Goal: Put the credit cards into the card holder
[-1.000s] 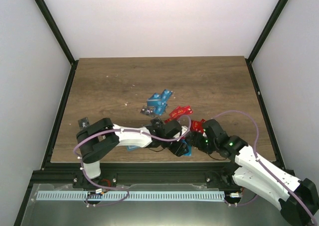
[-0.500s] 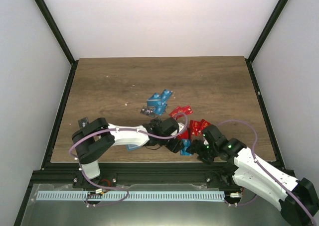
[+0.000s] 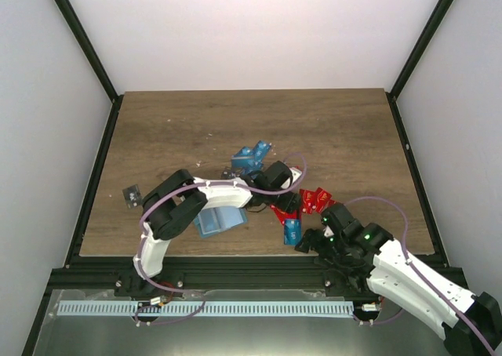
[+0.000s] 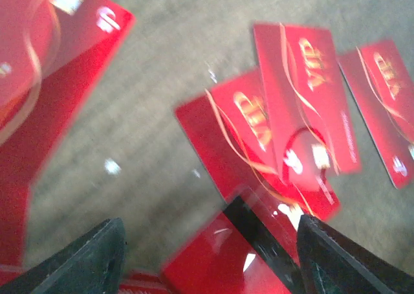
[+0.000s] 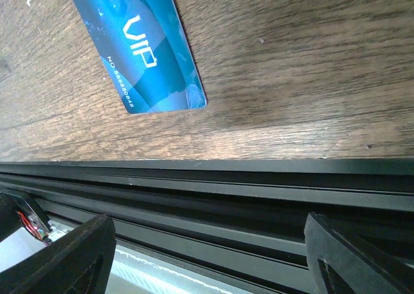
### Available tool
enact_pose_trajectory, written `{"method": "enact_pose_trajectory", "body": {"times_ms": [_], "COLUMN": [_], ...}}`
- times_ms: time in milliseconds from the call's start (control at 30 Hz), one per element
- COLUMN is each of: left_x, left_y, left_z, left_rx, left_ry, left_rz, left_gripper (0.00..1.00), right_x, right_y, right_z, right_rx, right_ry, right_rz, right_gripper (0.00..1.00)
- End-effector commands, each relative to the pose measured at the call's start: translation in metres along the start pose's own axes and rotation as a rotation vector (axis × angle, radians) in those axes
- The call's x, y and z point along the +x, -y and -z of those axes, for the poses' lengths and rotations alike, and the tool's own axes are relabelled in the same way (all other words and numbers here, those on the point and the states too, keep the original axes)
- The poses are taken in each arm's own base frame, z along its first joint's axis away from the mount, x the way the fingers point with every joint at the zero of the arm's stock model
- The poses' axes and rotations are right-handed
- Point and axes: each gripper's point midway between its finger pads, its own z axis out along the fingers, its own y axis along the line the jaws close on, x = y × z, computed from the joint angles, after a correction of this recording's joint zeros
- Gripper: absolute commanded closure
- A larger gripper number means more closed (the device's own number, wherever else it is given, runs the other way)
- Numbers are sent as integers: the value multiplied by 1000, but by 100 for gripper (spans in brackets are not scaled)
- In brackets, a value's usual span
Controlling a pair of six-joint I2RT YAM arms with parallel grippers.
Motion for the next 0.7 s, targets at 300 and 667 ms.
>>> {"method": "enact_pose_trajectory", "body": {"times_ms": [300,667], "left_x": [74,112], "left_y": [26,57], "left_z": [-18,-15], "left_rx": [172,232], "left_ry": [-181,-250], "left_rz": [17,-13], "left_gripper": [27,32], "right_x": [4,8], "right_y": [6,11], "right_z": [-2,-4], "right_rx": [8,27], "right_ry": [-12,-39], "right_rz": [8,16], "right_gripper": [17,16]}}
